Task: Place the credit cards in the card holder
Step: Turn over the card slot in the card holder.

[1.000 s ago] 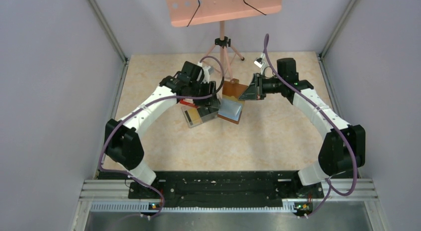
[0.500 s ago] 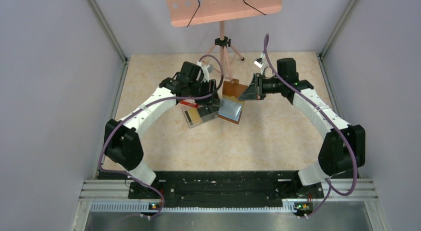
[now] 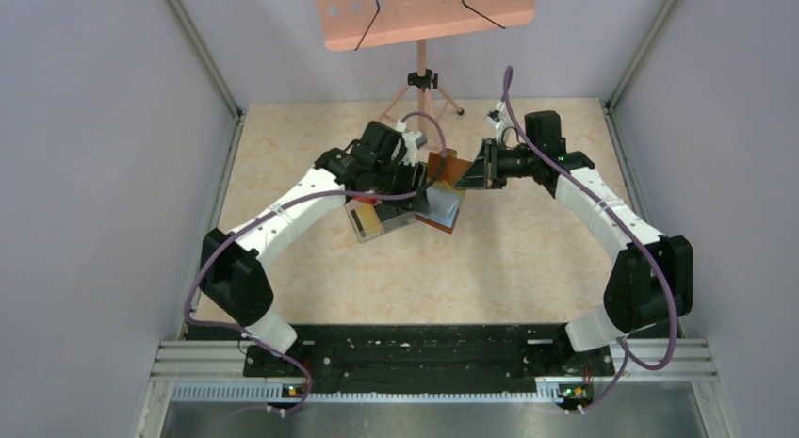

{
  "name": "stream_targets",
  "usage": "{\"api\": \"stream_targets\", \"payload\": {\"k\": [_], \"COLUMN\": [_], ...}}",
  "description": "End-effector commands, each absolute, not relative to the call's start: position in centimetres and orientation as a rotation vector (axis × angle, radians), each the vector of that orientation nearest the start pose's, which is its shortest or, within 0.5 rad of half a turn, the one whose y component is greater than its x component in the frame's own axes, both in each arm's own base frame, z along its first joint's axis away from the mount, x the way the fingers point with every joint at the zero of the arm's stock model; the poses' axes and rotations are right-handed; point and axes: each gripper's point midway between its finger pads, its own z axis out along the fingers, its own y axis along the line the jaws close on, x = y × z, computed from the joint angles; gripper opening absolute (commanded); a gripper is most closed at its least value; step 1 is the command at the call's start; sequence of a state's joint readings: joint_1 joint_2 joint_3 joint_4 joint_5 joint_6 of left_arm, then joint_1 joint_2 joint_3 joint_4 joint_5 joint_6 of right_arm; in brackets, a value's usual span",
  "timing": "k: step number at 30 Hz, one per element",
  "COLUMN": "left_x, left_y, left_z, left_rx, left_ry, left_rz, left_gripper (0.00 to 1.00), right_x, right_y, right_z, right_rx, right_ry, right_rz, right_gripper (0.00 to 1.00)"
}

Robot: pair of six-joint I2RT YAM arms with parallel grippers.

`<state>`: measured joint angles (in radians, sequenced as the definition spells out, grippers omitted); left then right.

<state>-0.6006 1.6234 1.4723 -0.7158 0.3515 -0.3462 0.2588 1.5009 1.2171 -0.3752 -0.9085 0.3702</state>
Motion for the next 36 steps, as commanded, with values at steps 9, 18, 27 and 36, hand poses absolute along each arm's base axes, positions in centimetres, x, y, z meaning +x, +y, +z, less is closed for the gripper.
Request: {"api": "stream_targets", "payload": {"k": [9,18,27,36], "left_x": [27.2,28.9,29.7,32.9], "left_y": [-33.7,-33.7,-32.5,-30.3], "left_z": [23.9,21.9,20.9,21.7], "left_rx": [0.812,0.832,0.831,0.663], "left_ry": [2.231,2.272,2.296,2.261], "left_rz": [-0.635,-0.442,-0.329,-0.120], "left_gripper": [0.61,0.61,0.56,0.61], "right_x": [33.0,32.7,32.5,31.7], "right_y": [23.3,23.3,23.4,23.7], "right_z": [22.8,22.7,22.5,22.7], "right_rx": [-0.184,-0.190,-0.198,-0.260], "right_ry": [2.323,2.334,2.345,2.323], "right_rz": [1.319,1.332,1.345,1.401], "right_gripper": [0.00,0.00,0.00,0.00]}}
